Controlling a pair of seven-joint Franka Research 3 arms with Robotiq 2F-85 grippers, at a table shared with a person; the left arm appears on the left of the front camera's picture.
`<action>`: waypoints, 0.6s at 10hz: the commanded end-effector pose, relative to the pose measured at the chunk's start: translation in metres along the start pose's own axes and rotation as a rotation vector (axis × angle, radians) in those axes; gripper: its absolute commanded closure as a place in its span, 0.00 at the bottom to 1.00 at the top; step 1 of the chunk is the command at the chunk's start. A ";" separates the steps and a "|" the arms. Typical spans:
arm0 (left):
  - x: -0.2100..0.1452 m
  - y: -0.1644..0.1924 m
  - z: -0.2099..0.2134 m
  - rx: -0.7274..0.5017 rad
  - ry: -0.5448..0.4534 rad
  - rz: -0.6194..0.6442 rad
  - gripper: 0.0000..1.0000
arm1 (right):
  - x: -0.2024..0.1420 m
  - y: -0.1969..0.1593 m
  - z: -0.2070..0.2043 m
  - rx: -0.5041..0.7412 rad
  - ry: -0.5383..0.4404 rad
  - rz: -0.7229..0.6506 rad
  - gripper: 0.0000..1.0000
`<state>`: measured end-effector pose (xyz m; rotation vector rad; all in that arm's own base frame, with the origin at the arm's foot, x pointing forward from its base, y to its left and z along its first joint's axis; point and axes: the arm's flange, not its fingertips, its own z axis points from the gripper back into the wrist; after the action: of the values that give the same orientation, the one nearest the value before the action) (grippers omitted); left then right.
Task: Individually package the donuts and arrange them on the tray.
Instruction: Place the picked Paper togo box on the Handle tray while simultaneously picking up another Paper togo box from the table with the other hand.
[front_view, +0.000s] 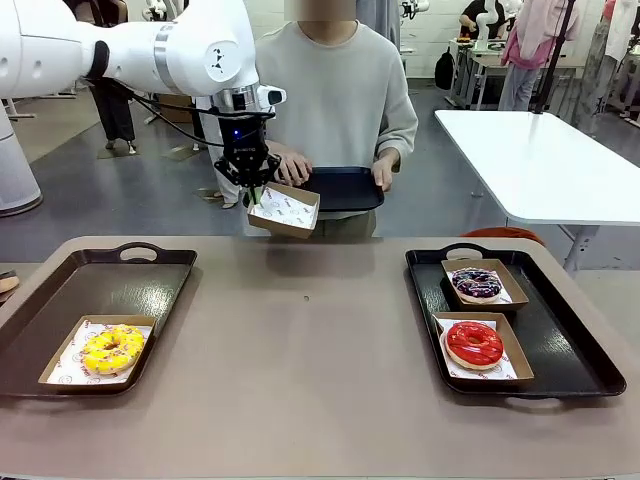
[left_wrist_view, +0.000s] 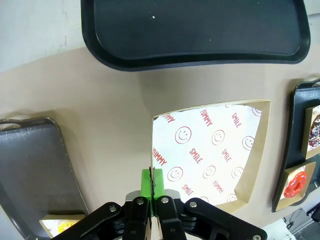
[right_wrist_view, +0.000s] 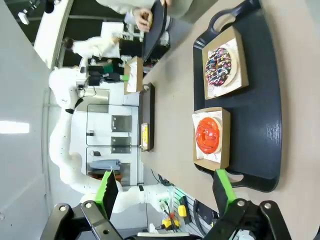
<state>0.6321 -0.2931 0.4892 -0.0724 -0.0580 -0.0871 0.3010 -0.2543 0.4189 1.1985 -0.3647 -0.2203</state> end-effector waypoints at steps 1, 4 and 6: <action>-0.005 0.002 0.003 0.000 -0.005 -0.004 1.00 | -0.011 -0.014 0.004 0.063 -0.047 0.019 0.00; -0.005 0.002 0.003 0.000 -0.005 -0.004 1.00 | -0.015 -0.029 0.005 0.086 -0.055 -0.018 0.00; -0.005 0.002 0.003 0.000 -0.005 -0.004 1.00 | -0.018 -0.024 0.009 0.047 -0.040 -0.029 0.00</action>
<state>0.6325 -0.2941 0.4903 -0.0744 -0.0598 -0.0882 0.2867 -0.2616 0.3902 1.2573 -0.3804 -0.2646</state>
